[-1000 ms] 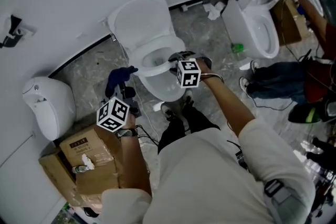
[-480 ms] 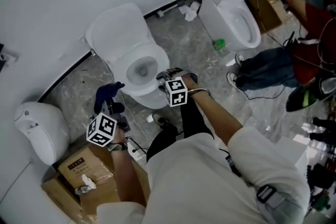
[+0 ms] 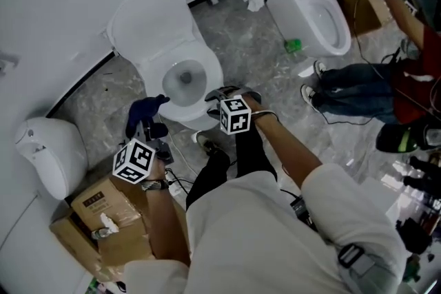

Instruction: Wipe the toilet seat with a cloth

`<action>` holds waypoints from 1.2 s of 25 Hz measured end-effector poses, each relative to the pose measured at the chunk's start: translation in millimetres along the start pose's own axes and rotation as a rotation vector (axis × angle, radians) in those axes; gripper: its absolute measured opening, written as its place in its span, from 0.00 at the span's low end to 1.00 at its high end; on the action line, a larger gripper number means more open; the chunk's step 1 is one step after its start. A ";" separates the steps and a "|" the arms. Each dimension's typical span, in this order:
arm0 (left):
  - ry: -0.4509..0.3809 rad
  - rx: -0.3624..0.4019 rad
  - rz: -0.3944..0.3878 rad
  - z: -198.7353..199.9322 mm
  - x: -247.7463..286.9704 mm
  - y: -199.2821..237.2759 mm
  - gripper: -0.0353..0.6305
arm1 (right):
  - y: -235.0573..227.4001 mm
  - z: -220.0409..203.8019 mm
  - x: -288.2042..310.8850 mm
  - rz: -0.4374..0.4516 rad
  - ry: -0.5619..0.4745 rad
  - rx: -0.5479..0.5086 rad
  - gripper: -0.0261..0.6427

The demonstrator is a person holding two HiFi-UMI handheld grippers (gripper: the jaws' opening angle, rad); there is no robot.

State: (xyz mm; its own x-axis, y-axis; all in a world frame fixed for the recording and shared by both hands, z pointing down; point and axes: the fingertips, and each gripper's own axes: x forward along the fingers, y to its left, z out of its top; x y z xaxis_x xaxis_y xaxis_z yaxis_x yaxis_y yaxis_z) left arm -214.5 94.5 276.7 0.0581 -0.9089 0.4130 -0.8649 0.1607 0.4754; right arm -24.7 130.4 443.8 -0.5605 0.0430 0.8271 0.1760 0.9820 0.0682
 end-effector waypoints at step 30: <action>0.136 -0.003 -0.041 -66.7 31.7 16.8 0.10 | 81.2 -75.3 85.5 0.050 0.211 0.172 0.31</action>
State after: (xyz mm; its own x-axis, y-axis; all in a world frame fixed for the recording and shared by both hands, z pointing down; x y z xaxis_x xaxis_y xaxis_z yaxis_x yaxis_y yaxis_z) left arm -194.0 94.1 349.5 0.1602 -0.8542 0.4946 -0.8591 0.1261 0.4961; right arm 2.6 200.0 562.1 -0.3702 0.0708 0.9263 0.0493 0.9972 -0.0565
